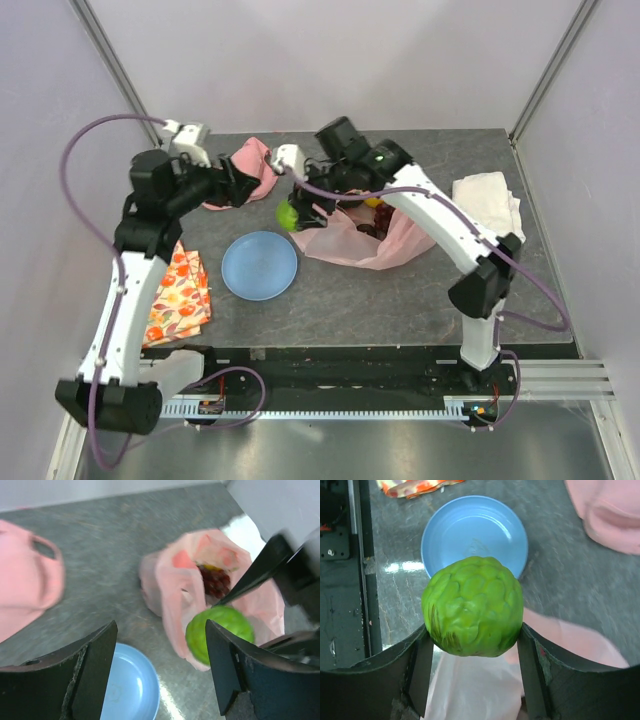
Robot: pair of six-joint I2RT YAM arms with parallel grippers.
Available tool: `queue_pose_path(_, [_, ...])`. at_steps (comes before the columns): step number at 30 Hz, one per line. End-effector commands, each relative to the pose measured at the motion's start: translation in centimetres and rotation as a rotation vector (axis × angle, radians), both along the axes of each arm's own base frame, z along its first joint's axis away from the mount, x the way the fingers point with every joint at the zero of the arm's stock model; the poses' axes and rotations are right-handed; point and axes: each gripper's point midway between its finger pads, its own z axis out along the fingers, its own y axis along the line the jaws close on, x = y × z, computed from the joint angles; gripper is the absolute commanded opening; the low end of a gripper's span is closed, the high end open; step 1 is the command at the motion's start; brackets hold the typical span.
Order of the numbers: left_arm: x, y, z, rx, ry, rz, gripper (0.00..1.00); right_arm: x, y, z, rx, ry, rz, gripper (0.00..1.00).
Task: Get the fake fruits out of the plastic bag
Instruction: Place the fake fruit on the plate.
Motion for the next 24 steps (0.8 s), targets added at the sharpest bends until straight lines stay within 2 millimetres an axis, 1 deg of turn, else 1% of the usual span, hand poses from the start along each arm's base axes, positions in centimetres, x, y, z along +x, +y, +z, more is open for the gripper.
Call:
queue_pose_path(1, [-2.4, 4.6, 1.8, -0.037, -0.023, 0.192, 0.79, -1.3, 3.7, -2.3, -0.063, -0.073, 0.158, 0.33])
queue_pose_path(2, [-2.9, 4.7, 1.3, -0.042, -0.011, 0.194, 0.79, -1.7, 5.0, -4.1, -0.087, -0.064, 0.180, 0.33])
queue_pose_path(3, [-3.5, 4.9, 1.3, -0.049, -0.014, 0.200, 0.79, -1.4, 6.0, -5.0, -0.089, -0.069, 0.175, 0.33])
queue_pose_path(4, [-4.4, 4.8, 1.7, -0.054, -0.033, 0.194, 0.79, -1.5, 6.9, -5.8, -0.100, -0.072, 0.182, 0.33])
queue_pose_path(5, [-4.5, 5.6, 0.9, -0.053, -0.013, 0.225, 0.78, -0.8, 7.7, -8.1, -0.128, -0.053, 0.172, 0.33])
queue_pose_path(6, [-4.9, 5.8, 0.7, -0.053, -0.013, 0.230, 0.78, -0.6, 8.2, -9.3, -0.142, -0.037, 0.158, 0.33])
queue_pose_path(7, [-5.4, 6.1, 0.9, -0.054, -0.023, 0.242, 0.78, 0.1, 8.8, -9.7, -0.142, -0.027, 0.119, 0.33])
queue_pose_path(8, [-5.7, 6.1, 0.4, -0.053, -0.011, 0.243, 0.78, 1.0, 9.2, -12.2, -0.180, -0.007, 0.090, 0.33])
queue_pose_path(9, [-5.8, 6.2, 0.3, -0.050, -0.014, 0.245, 0.78, 1.5, 9.5, -12.9, -0.189, -0.004, 0.071, 0.32])
queue_pose_path(10, [-6.1, 6.4, 0.4, -0.048, -0.020, 0.248, 0.78, 2.1, 10.0, -12.9, -0.181, -0.003, 0.042, 0.33])
queue_pose_path(11, [-6.2, 6.4, 0.1, -0.047, -0.018, 0.251, 0.78, 3.2, 10.4, -14.0, -0.188, -0.019, 0.003, 0.32])
queue_pose_path(12, [-6.3, 6.6, 0.0, -0.045, -0.019, 0.257, 0.78, 3.6, 10.6, -14.3, -0.185, -0.022, -0.020, 0.32])
queue_pose_path(14, [-6.4, 6.7, -0.4, -0.046, -0.010, 0.260, 0.77, 4.6, 10.7, -15.5, -0.200, -0.034, -0.063, 0.33])
queue_pose_path(17, [-6.5, 6.6, -0.8, -0.055, 0.003, 0.254, 0.77, 5.6, 10.5, -16.6, -0.228, -0.063, -0.099, 0.34])
queue_pose_path(18, [-6.5, 6.5, -0.8, -0.061, 0.009, 0.252, 0.77, 6.1, 10.2, -17.1, -0.249, -0.080, -0.122, 0.38])
queue_pose_path(20, [-6.5, 5.8, -0.6, -0.092, 0.026, 0.215, 0.76, 6.6, 10.0, -17.5, -0.262, -0.094, -0.143, 0.41])
queue_pose_path(21, [-6.5, 5.5, -0.3, -0.104, 0.022, 0.197, 0.75, 6.8, 9.9, -17.7, -0.267, -0.097, -0.152, 0.52])
queue_pose_path(23, [-6.3, 5.0, -0.1, -0.131, 0.031, 0.173, 0.75, 6.5, 10.1, -17.6, -0.259, -0.083, -0.147, 0.66])
queue_pose_path(24, [-6.0, 4.9, -0.4, -0.135, 0.044, 0.169, 0.75, 6.0, 10.4, -17.2, -0.239, -0.071, -0.129, 0.74])
